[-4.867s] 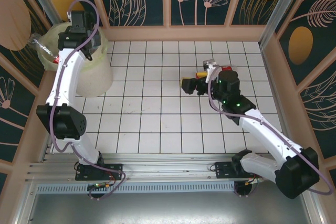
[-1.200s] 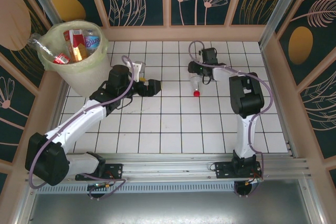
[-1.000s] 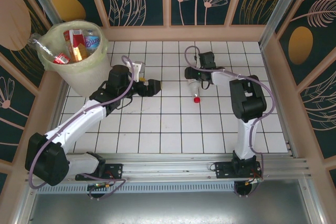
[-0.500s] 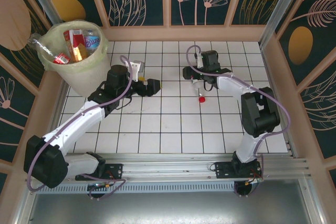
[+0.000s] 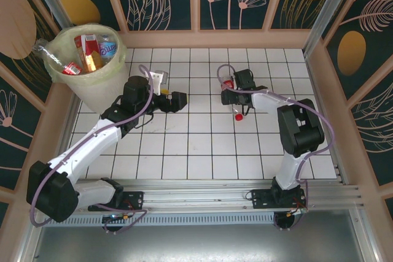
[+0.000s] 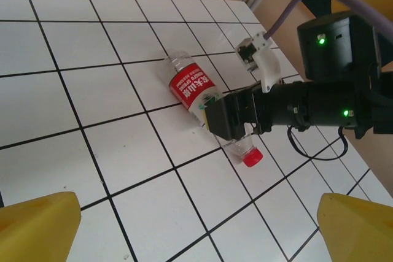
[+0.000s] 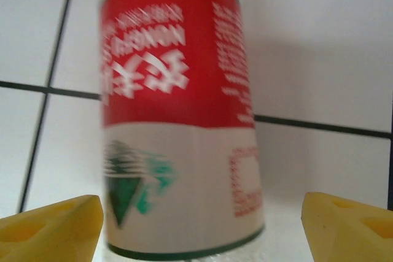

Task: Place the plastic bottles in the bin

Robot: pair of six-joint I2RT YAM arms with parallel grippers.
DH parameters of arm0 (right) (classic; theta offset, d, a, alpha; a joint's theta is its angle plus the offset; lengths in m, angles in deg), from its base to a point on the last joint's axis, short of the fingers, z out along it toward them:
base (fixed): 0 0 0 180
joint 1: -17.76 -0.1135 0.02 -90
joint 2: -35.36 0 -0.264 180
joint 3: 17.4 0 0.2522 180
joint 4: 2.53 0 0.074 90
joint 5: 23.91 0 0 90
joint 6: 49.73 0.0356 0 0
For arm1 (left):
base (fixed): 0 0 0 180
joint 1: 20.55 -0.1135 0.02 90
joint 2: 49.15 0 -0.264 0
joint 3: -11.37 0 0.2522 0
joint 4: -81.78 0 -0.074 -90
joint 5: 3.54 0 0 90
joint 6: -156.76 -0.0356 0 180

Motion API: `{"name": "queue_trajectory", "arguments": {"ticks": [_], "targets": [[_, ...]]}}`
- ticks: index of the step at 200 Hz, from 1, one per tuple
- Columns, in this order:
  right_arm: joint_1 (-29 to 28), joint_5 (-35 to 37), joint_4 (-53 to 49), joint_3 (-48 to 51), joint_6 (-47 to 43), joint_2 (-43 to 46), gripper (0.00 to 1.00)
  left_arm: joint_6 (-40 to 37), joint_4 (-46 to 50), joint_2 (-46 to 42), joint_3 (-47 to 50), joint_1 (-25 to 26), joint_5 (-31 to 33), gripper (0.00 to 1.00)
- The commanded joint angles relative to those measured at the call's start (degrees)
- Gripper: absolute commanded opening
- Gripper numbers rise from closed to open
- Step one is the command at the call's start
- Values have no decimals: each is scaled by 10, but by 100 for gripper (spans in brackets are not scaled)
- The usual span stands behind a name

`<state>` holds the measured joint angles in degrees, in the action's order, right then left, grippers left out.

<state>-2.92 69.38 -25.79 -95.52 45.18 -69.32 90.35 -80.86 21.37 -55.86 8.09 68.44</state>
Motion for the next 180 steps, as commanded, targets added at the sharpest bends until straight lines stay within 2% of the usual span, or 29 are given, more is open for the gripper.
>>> {"name": "queue_trajectory", "arguments": {"ticks": [1,51,74,98,116,140,180], "targets": [[-6,24,-8,15,-1,-10,81,19,-20,-1,-15,3,-14,99],[-17,13,4,23,-6,-13,74,73,-74,2,4,3,-26,99],[-21,11,17,34,1,-8,70,116,-133,6,38,3,-26,98],[-29,8,49,66,15,32,58,167,-211,6,94,3,-31,99],[-30,-16,62,88,26,60,58,200,-279,5,132,2,-39,99],[-44,-22,77,116,32,105,58,206,-292,7,149,3,-33,99],[-61,-139,111,161,56,210,58,247,-341,16,165,3,-48,99]]}}
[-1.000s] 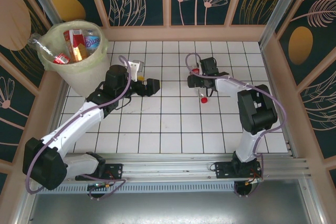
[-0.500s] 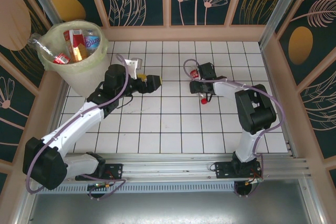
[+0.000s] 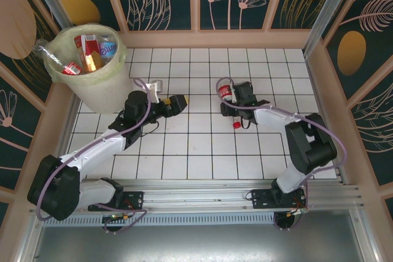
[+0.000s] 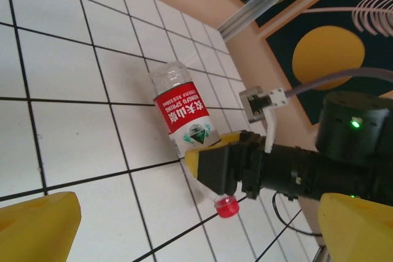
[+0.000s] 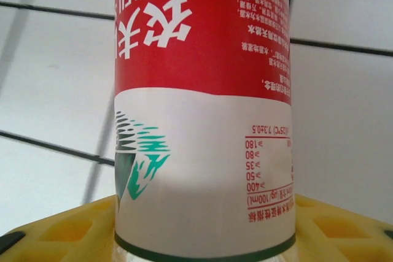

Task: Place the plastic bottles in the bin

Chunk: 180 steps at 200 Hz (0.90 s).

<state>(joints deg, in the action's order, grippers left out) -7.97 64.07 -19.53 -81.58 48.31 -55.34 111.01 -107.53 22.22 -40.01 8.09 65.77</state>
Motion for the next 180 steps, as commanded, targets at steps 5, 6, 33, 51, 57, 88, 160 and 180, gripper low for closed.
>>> {"name": "queue_trajectory", "arguments": {"ticks": [5,6,33,51,57,88,160,180], "targets": [[-11,-104,55,27,28,84,59,51,-81,10,6,3,-26,99],[-12,-107,57,28,28,86,59,53,-82,11,6,3,-28,99],[-15,-197,88,53,47,147,59,112,-137,34,3,3,-57,99],[-16,-259,110,64,62,170,59,139,-180,52,1,3,-77,98],[-18,-277,116,66,67,175,59,144,-190,57,0,3,-84,99],[-27,-358,152,72,85,179,59,150,-224,69,-2,6,-100,99],[-61,-430,206,70,107,142,59,171,-226,112,-21,15,-77,98],[-75,-425,196,63,99,131,59,184,-248,117,-18,15,-78,92]]}}
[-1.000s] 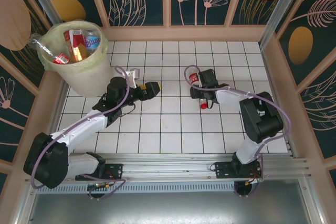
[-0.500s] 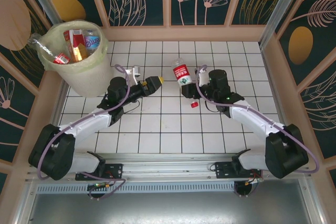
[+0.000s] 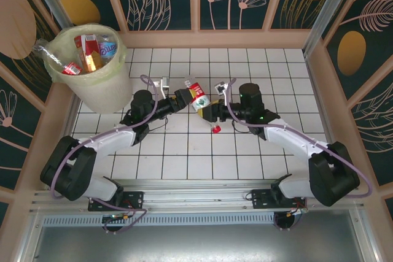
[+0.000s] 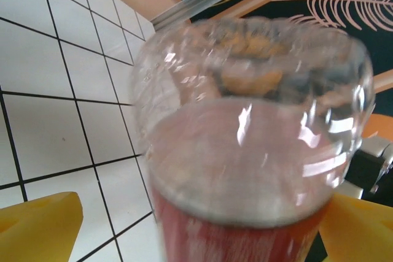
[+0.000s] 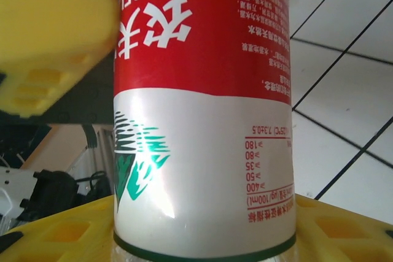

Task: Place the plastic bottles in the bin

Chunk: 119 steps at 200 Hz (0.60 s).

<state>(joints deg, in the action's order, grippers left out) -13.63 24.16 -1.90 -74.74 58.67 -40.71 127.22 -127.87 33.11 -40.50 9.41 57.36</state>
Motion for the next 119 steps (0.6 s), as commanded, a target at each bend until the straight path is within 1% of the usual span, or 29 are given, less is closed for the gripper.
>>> {"name": "queue_trajectory", "arguments": {"ticks": [1,13,27,45,60,102,119], "targets": [[-19,-25,19,-6,-4,-16,59,23,-45,8,-14,2,6,92],[-23,-16,17,-6,-6,-20,59,23,-39,5,-14,2,11,84],[-24,-7,22,-4,-3,-24,59,20,-32,0,-14,2,15,81],[-25,-2,27,-4,1,-31,59,14,-24,-7,-14,2,16,73],[-28,4,19,-10,-2,-38,59,4,-12,-17,-14,2,19,69],[-35,24,4,-19,-9,-44,59,-29,28,-43,-13,2,38,64],[-38,26,0,-22,-12,-44,59,-34,27,-48,-12,2,33,63]]}}
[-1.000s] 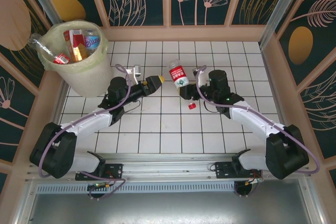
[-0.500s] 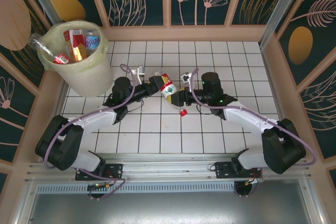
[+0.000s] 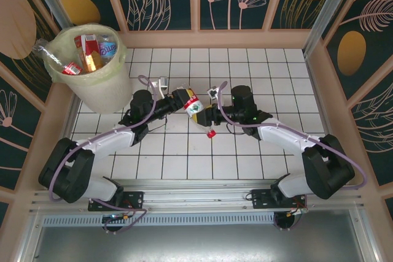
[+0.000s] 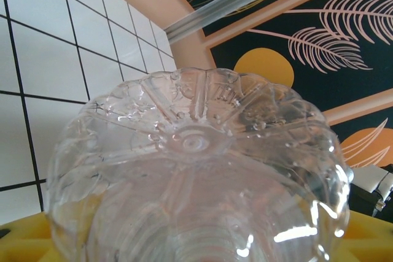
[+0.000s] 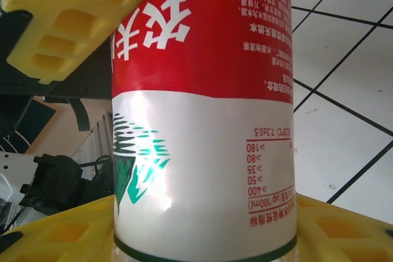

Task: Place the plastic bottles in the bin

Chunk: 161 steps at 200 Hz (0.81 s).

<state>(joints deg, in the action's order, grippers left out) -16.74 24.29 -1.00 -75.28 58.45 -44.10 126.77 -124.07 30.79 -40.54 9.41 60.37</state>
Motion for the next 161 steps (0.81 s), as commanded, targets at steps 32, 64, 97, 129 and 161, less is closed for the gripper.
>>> {"name": "queue_trajectory", "arguments": {"ticks": [32,64,97,129,161], "targets": [[-9,34,-14,-22,-12,-8,59,-40,-9,-35,-19,2,0,74],[-10,47,-15,-22,-10,-2,58,-49,2,-46,-23,2,0,88],[-10,52,-15,-24,-9,-3,58,-42,-9,-55,-13,2,7,86],[-10,45,-12,-22,-7,-3,58,-40,-19,-57,-15,2,3,70],[-11,39,-12,-25,-8,-2,58,-45,-19,-56,-22,2,-5,59]]}}
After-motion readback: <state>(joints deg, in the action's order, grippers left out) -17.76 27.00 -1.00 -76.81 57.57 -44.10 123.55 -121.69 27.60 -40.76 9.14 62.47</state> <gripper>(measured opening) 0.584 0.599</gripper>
